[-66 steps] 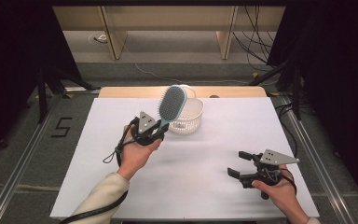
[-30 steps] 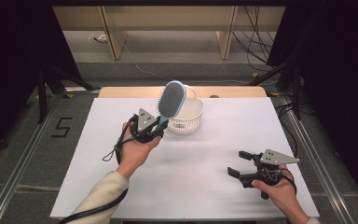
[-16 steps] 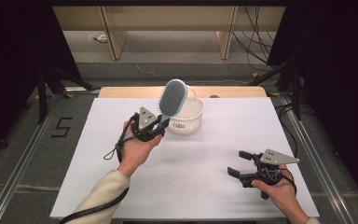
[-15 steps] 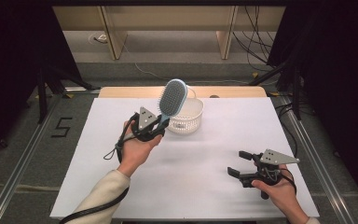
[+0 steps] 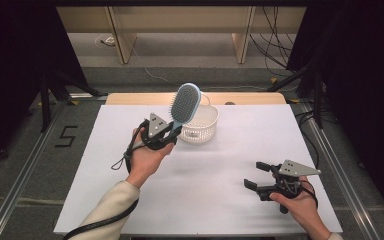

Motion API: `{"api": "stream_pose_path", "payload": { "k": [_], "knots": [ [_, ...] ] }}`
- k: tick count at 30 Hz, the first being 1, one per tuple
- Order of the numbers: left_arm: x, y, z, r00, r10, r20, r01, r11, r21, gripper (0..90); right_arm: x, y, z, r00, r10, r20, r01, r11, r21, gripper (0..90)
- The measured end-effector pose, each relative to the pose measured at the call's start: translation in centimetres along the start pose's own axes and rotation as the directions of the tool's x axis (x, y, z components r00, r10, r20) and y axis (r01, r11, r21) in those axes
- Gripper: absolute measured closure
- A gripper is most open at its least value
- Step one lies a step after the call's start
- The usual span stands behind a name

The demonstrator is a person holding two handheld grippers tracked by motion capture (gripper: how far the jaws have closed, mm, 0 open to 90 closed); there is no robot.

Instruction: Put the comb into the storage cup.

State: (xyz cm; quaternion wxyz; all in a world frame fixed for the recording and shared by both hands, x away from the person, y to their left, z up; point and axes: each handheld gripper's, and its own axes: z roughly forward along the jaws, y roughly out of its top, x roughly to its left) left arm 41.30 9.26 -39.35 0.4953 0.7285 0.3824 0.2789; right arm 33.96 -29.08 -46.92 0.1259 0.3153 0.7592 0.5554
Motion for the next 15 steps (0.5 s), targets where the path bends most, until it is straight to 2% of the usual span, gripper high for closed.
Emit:
{"api": "stream_pose_path", "payload": {
  "k": [15],
  "knots": [
    [0.13,0.09,0.39,1.0,-0.007,-0.005,0.007,1.0,-0.001,69.5,0.01,-0.01,0.03,1.0,-0.002,0.001,0.002,1.0,0.002,15.3]
  ]
}}
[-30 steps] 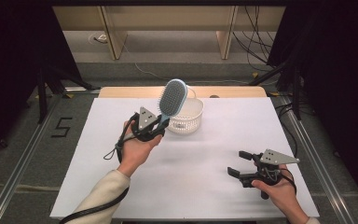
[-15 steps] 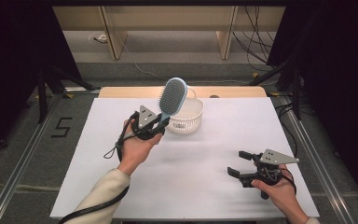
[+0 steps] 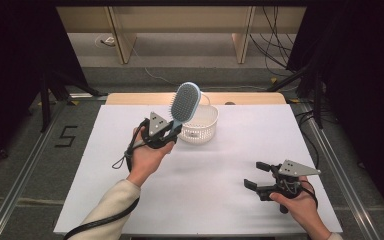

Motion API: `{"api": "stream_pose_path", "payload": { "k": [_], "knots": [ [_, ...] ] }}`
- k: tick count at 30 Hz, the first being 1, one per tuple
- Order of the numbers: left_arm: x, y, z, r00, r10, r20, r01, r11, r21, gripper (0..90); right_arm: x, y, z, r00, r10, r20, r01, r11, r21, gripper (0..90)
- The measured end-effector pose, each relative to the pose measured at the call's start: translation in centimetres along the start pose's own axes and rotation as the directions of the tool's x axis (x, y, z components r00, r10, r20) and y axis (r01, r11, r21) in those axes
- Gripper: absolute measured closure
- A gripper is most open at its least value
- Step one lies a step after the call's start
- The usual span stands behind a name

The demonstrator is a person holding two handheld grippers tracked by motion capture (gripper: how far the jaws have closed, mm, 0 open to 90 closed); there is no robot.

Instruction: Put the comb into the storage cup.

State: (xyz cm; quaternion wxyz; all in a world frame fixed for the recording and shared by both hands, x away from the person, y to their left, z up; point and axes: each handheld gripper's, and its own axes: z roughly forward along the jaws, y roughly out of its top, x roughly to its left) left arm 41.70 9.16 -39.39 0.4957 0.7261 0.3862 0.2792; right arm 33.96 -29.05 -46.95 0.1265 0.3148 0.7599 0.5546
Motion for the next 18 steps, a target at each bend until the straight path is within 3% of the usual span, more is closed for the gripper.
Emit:
{"api": "stream_pose_path", "payload": {
  "k": [18],
  "knots": [
    [-0.23,0.35,0.62,1.0,-0.002,0.002,0.002,1.0,-0.006,69.5,-0.01,-0.01,0.01,1.0,0.0,-0.002,0.0,1.0,0.0,15.3]
  ]
}}
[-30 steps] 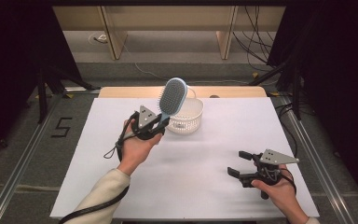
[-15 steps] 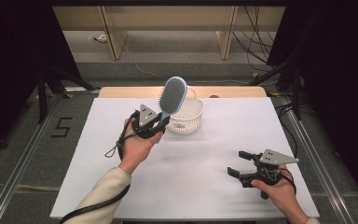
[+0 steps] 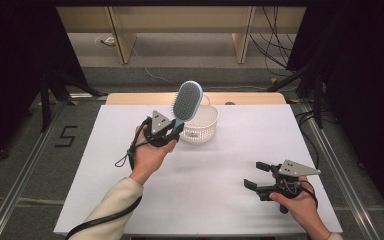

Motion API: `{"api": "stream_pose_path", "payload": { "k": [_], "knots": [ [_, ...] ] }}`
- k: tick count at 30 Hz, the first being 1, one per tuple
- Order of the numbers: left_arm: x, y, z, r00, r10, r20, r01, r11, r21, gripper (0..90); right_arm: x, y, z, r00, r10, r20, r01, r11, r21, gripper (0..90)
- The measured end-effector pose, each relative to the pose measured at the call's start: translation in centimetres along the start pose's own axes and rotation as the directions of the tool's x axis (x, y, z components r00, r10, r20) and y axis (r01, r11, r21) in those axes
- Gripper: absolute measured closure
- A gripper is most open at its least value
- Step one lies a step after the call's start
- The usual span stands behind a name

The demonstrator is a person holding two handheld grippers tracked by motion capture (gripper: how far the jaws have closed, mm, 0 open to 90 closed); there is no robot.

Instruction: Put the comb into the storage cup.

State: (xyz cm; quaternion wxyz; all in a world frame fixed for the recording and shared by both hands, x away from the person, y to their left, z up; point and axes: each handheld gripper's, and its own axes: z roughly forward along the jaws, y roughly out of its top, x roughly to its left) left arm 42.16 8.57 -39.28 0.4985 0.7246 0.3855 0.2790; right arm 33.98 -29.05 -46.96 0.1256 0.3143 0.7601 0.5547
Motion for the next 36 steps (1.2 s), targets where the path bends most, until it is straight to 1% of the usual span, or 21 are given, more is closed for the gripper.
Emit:
{"api": "stream_pose_path", "payload": {
  "k": [7,27,33,36],
  "knots": [
    [-0.2,0.2,0.3,1.0,0.0,0.004,0.0,1.0,-0.003,69.5,0.0,0.0,0.0,1.0,-0.001,0.0,0.001,1.0,0.0,15.3],
    [-0.2,0.4,0.9,1.0,-0.005,0.005,0.005,1.0,-0.008,69.6,0.0,0.0,0.0,1.0,0.0,0.0,0.0,1.0,0.0,15.3],
    [-0.3,0.6,1.0,0.9999,0.003,0.01,-0.003,0.9999,-0.01,69.6,0.0,0.0,0.0,1.0,0.001,0.0,-0.001,1.0,0.0,15.3],
    [-0.4,0.7,1.1,0.9999,0.001,0.011,-0.001,0.9999,-0.011,69.6,0.0,0.0,0.1,1.0,0.001,0.0,-0.001,1.0,0.0,15.3]
  ]
}}
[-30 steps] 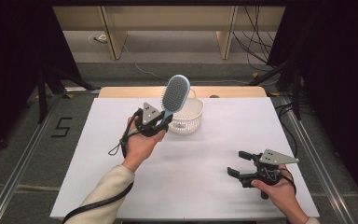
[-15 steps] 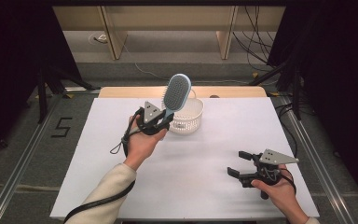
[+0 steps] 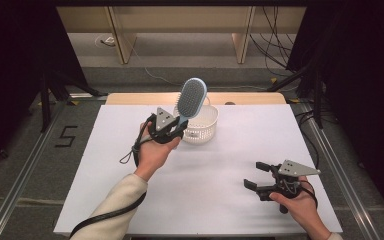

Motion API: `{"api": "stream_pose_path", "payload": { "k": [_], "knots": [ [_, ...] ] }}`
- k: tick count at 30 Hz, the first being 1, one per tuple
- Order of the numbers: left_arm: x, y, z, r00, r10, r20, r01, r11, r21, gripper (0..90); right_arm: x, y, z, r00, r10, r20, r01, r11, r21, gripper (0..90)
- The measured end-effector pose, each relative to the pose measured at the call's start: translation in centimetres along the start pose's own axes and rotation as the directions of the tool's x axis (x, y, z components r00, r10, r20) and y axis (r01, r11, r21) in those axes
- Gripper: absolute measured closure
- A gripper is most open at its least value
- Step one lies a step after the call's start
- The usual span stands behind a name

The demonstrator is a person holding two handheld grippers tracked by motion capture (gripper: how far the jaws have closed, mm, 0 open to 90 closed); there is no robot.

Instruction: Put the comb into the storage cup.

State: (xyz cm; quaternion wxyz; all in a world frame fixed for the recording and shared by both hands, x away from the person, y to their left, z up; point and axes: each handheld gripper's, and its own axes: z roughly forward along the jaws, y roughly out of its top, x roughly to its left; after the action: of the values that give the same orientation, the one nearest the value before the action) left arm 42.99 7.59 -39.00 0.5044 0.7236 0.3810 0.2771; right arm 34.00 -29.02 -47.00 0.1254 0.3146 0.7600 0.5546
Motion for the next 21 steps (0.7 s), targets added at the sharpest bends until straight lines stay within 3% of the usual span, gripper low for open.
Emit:
{"api": "stream_pose_path", "payload": {
  "k": [21],
  "knots": [
    [0.09,0.22,0.86,0.9999,0.006,-0.011,-0.006,1.0,0.001,69.6,0.0,0.01,-0.03,1.0,0.001,0.0,-0.001,1.0,0.0,15.3]
  ]
}}
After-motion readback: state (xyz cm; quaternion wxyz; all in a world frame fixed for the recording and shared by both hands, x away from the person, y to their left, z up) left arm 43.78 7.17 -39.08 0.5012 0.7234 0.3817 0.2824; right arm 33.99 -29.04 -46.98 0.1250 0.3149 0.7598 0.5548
